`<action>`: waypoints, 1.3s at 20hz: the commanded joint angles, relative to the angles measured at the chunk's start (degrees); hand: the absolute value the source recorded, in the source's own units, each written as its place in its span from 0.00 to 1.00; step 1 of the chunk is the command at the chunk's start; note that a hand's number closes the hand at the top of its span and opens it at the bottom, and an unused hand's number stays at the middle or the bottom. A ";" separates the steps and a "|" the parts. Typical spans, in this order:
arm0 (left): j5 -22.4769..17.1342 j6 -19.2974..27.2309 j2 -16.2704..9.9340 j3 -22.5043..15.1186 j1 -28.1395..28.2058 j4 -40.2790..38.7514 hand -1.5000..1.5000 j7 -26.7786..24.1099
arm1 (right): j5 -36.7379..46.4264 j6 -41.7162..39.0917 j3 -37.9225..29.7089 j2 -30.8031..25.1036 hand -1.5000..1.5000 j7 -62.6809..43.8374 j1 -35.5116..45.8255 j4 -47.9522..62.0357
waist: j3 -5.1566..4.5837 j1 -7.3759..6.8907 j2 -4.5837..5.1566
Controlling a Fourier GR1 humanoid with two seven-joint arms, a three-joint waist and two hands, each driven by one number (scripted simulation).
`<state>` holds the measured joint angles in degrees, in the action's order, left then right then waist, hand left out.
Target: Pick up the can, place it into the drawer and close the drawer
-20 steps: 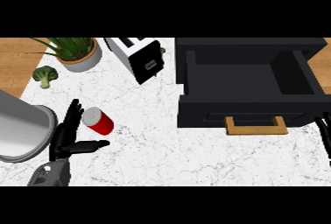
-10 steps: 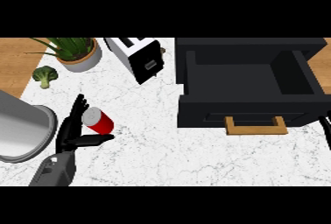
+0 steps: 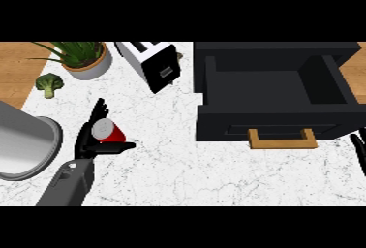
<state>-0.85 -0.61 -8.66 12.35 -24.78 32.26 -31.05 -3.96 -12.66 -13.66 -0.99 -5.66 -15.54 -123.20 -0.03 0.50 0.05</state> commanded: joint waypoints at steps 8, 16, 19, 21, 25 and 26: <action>-1.72 -3.01 1.88 -1.37 -0.57 2.01 1.00 -0.84 | 0.09 0.93 3.41 0.96 0.00 1.39 -5.53 -4.20 | 0.02 -0.07 -0.09; -4.13 -4.61 1.19 -0.97 -2.75 4.82 1.00 2.41 | -4.55 -1.08 -2.49 -0.40 0.00 1.41 -1.72 0.09 | 0.02 -0.09 -0.05; -6.12 -3.35 0.93 -1.07 5.98 16.62 1.00 6.48 | -1.27 1.89 1.24 0.91 0.00 -0.14 -2.39 -2.91 | 0.06 -0.89 -0.31; -6.73 -1.46 1.21 0.41 7.84 16.18 1.00 3.60 | -3.89 -0.68 -2.68 -0.55 0.00 0.87 -2.41 -0.57 | 0.05 -0.70 -0.20; -7.88 -0.92 1.14 -1.26 8.10 26.22 1.00 10.76 | -2.89 -0.20 1.20 0.94 0.00 4.54 -9.70 -4.66 | 0.06 -0.33 -0.25; -6.17 1.20 2.82 -3.36 9.64 29.29 1.00 10.63 | 0.20 1.00 0.82 0.95 0.00 0.31 -2.24 -2.28 | 0.04 -0.58 -0.17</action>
<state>-7.41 -0.90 -6.80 11.09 -18.57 53.53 -22.67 -5.90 -12.31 -13.92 -0.64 -4.37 -19.05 -125.42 0.02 0.00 -0.14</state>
